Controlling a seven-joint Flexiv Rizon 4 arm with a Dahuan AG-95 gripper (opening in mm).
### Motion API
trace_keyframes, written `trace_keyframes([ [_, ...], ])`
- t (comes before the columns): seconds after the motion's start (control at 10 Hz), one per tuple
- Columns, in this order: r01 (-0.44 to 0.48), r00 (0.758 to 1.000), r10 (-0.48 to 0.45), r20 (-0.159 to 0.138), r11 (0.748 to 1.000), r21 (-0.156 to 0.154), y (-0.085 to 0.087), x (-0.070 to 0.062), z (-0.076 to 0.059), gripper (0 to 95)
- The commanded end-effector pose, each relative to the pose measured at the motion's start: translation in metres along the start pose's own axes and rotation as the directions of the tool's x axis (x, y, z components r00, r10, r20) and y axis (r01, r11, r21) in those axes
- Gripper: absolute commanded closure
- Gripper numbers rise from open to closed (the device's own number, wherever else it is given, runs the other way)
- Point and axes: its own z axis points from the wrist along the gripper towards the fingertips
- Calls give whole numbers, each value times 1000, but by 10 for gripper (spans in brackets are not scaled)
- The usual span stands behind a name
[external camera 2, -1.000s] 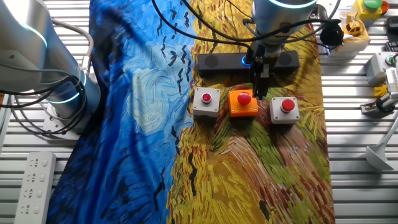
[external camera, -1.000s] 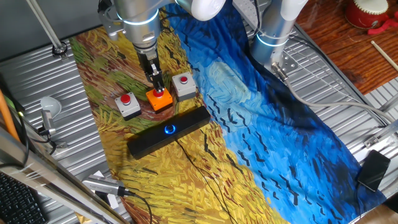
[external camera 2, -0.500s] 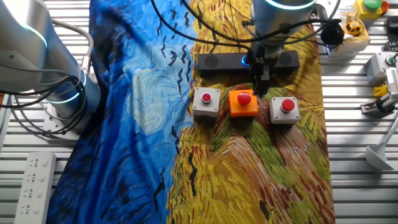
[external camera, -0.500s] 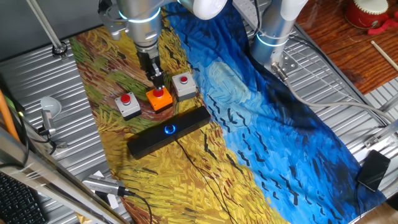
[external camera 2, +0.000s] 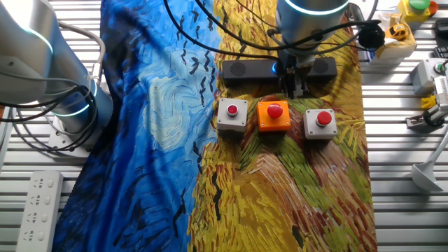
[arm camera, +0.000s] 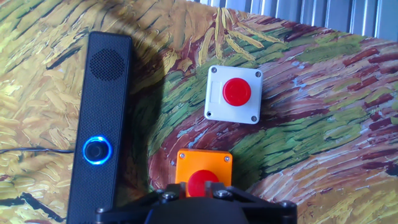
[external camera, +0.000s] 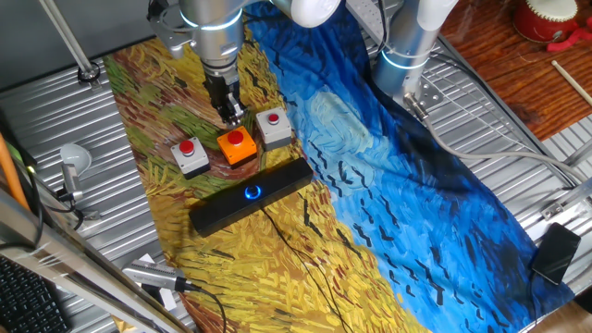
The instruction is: Turn the knob to decrease the volume of the speaker
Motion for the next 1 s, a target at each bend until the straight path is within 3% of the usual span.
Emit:
trace_keyframes([
  [0.1,7,1000,-7,-1,1000,0,0,0,0,950],
  [1.0,92,996,-92,3,996,0,-2,-6,-1,950],
])
